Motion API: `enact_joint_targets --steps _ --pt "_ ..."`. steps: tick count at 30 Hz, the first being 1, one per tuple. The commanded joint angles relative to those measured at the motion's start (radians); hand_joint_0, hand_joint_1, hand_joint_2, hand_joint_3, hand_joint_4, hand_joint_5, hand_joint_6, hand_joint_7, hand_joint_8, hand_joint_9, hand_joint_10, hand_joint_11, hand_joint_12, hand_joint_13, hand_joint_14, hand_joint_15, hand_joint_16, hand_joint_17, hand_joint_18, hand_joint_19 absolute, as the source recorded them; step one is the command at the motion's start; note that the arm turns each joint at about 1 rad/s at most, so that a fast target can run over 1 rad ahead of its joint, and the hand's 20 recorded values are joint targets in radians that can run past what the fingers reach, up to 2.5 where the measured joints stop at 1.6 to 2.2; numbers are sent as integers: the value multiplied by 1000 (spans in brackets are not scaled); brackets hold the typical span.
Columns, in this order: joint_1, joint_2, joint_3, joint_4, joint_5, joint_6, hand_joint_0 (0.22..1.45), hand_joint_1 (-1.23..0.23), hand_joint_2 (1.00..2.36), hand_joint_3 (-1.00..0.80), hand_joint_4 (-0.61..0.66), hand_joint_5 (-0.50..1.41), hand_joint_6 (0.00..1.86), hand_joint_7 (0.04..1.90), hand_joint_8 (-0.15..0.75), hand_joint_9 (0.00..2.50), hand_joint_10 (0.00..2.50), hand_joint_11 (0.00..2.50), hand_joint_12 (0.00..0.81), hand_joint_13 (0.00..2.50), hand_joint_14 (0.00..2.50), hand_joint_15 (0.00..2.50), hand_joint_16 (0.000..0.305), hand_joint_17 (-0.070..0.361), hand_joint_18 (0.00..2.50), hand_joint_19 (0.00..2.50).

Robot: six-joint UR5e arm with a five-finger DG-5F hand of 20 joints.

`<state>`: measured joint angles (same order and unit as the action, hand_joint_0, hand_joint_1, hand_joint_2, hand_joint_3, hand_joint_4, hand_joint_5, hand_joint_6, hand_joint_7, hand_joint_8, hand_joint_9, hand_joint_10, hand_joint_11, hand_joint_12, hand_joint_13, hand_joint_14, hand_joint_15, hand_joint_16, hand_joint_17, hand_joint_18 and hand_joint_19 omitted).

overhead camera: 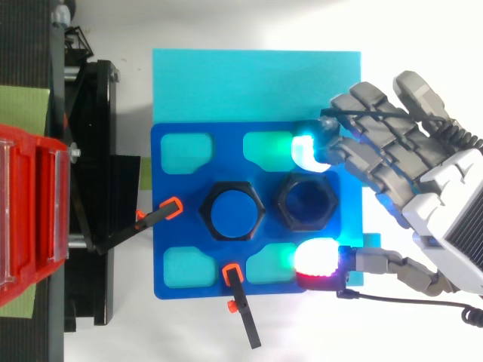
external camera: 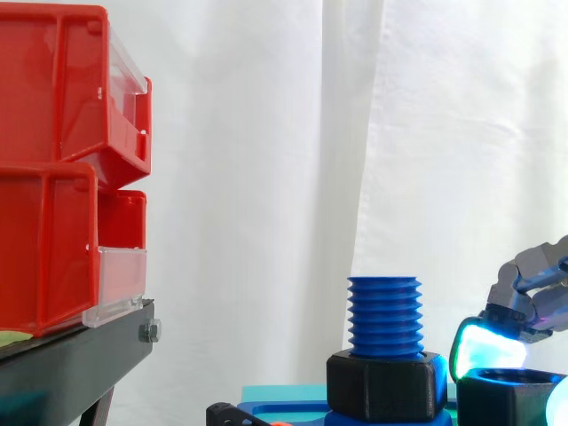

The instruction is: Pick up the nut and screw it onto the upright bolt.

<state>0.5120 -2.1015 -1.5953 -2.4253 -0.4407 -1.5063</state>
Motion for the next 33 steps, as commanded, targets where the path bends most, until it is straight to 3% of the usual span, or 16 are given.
enact_joint_targets --steps 1,8,14,21,23,28,33 --pt "-1 0 0 -1 -3 0 430 -579 1000 -500 319 -190 502 1017 293 456 0 0 343 445 0 0 38 86 144 0" --pt "-1 2 0 -3 -12 -6 510 -574 1000 -500 294 -153 500 1210 276 507 0 0 300 488 0 0 30 67 193 0" --pt "-1 2 18 -24 -13 -9 529 -575 1000 -500 276 -155 558 1158 273 527 0 0 292 502 0 0 28 63 214 0" --pt "-6 2 51 -141 -16 -2 535 -577 1000 -500 270 -155 585 1129 275 542 0 0 287 515 0 0 27 61 229 0" --pt "-7 6 67 -205 -21 21 535 -577 1000 -500 276 -155 587 1129 277 542 0 0 287 516 0 0 27 61 231 0" --pt "-13 43 74 -317 -27 123 536 -575 1000 -500 272 -155 591 1127 276 545 0 0 287 517 0 0 27 61 234 0" --pt "-21 81 74 -380 -29 147 536 -572 1000 -500 276 -155 592 1130 276 546 0 0 287 518 0 0 27 60 237 0"
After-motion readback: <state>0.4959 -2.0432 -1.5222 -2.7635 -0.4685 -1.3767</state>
